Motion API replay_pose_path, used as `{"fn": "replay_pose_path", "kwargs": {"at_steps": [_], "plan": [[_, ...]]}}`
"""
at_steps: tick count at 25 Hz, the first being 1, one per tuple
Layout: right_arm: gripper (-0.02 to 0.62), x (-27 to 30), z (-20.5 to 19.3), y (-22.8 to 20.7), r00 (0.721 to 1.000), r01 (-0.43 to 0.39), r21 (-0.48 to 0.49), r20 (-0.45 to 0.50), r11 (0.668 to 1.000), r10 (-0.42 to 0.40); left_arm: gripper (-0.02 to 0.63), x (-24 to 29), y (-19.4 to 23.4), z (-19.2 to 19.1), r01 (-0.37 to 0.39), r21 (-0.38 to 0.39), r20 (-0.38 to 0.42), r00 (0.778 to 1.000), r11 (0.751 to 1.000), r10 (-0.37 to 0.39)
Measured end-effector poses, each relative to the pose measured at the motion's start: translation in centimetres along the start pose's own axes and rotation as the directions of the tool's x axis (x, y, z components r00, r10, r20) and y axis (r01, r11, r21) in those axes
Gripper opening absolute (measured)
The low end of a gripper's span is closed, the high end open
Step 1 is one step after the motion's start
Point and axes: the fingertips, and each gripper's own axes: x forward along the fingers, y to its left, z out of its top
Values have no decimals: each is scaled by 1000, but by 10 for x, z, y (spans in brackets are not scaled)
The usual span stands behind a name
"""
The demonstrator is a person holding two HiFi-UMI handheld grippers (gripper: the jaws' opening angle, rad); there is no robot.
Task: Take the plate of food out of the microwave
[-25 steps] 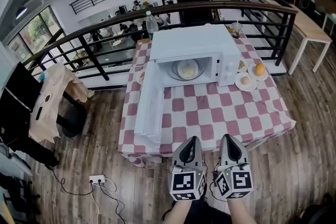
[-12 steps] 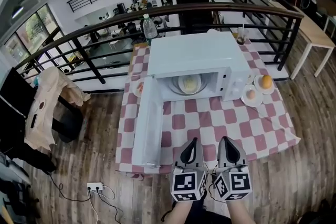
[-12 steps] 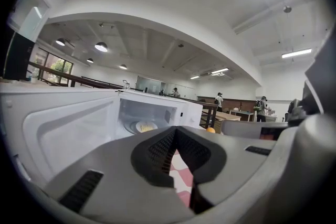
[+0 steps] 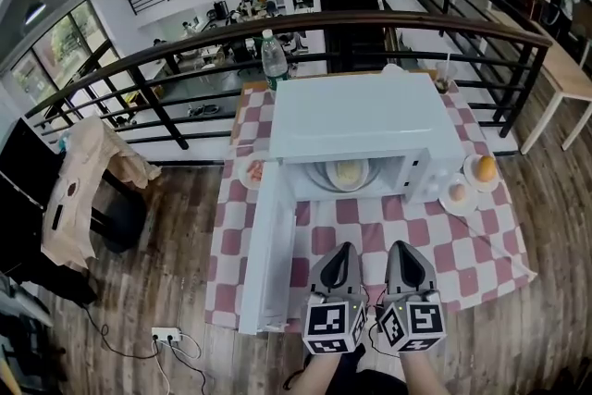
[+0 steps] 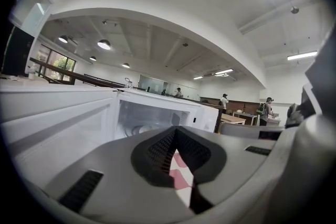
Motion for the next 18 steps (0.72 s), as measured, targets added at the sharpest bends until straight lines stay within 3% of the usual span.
{"fn": "replay_pose_path", "kwargs": {"at_steps": [18], "plan": [[-8,62,-8,3,999,-28,50,-41,998,30,15,41,51,3,-69,-72,-7,998,995,68]]}}
